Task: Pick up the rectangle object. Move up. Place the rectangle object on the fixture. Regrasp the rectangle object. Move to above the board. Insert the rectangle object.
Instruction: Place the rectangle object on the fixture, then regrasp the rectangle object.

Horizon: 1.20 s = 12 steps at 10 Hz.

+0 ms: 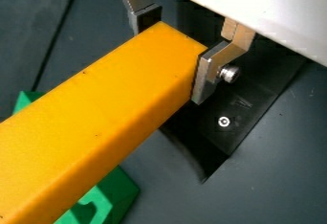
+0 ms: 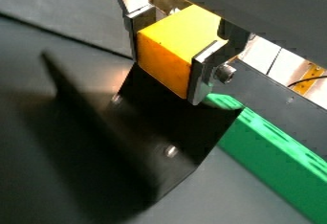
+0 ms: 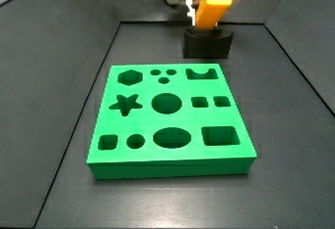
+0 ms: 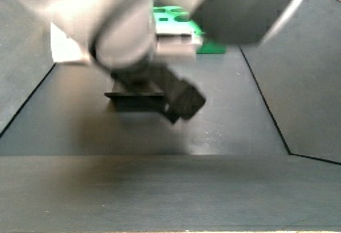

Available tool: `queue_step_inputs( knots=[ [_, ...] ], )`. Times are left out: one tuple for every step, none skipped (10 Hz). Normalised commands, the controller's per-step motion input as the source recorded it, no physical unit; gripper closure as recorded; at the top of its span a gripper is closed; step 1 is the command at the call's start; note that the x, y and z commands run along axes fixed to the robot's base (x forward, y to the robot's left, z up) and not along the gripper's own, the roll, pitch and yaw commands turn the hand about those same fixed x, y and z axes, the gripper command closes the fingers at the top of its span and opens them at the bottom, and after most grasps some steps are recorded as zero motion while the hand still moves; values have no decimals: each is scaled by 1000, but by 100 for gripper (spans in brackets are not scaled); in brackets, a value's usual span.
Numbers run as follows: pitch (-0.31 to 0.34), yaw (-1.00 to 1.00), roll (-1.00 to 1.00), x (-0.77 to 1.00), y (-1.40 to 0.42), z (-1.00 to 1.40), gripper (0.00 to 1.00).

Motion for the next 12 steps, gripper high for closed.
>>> queue_step_inputs(
  knots=[
    [10, -101, -274, 171, 108, -1000, 100],
    [4, -88, -198, 150, 96, -865, 100],
    [-9, -87, -177, 128, 87, -661, 100],
    [-23, -77, -157, 97, 65, -421, 100],
    [-29, -72, -150, 86, 52, -308, 100],
    [-36, -46, -96, 61, 40, -276, 100],
    [0, 0, 0, 0, -500, -167, 100],
    [0, 0, 0, 0, 0, 0, 0],
    [-7, -27, -36, 0, 0, 1000, 0],
    [-6, -22, -32, -3, 1, 1000, 0],
    [-5, -9, -12, -19, 2, 1000, 0],
    [-6, 5, 18, -28, -4, 1000, 0]
  ],
)
